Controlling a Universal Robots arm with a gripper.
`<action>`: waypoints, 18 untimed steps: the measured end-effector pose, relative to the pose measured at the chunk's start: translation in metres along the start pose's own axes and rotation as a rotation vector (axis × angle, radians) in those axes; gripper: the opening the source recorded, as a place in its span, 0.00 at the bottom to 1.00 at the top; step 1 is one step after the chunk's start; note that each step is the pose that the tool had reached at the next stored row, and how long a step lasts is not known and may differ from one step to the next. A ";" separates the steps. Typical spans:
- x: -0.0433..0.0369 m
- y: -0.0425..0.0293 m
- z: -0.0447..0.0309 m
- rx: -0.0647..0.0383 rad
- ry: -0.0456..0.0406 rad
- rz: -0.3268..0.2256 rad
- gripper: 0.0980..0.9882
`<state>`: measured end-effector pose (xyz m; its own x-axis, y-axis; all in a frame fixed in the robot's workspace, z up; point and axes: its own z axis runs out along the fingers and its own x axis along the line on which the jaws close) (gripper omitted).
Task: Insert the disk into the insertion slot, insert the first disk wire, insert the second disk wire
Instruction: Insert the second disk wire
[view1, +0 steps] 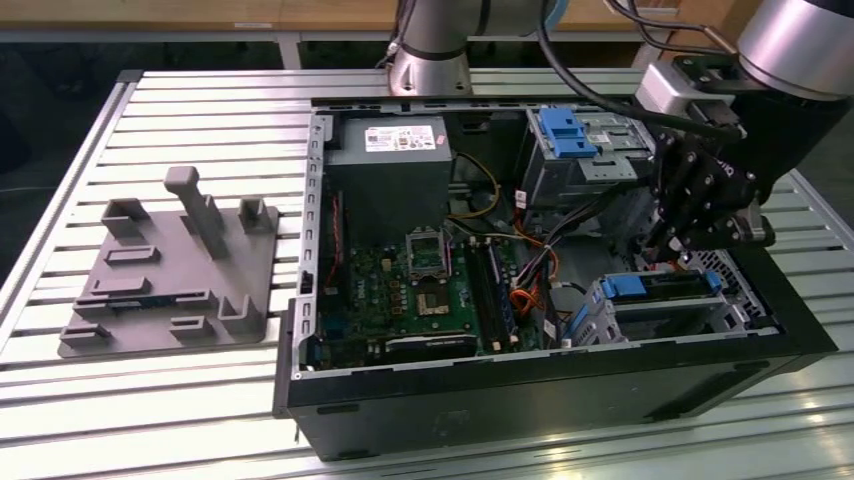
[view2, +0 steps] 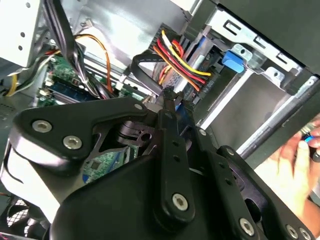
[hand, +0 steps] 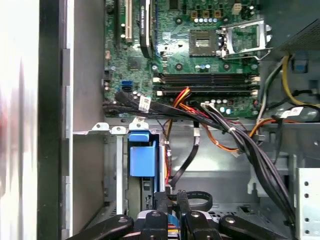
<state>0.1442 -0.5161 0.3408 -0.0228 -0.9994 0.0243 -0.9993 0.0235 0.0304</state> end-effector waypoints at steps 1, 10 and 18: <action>0.0017 0.0000 0.0000 0.000 -0.0082 0.000 0.11; 0.0123 -0.0003 0.0002 -0.001 -0.0356 -0.001 0.11; 0.0136 -0.0004 0.0003 -0.001 -0.0355 -0.003 0.11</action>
<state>0.1443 -0.5298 0.3408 -0.0204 -0.9997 -0.0113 -0.9993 0.0201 0.0312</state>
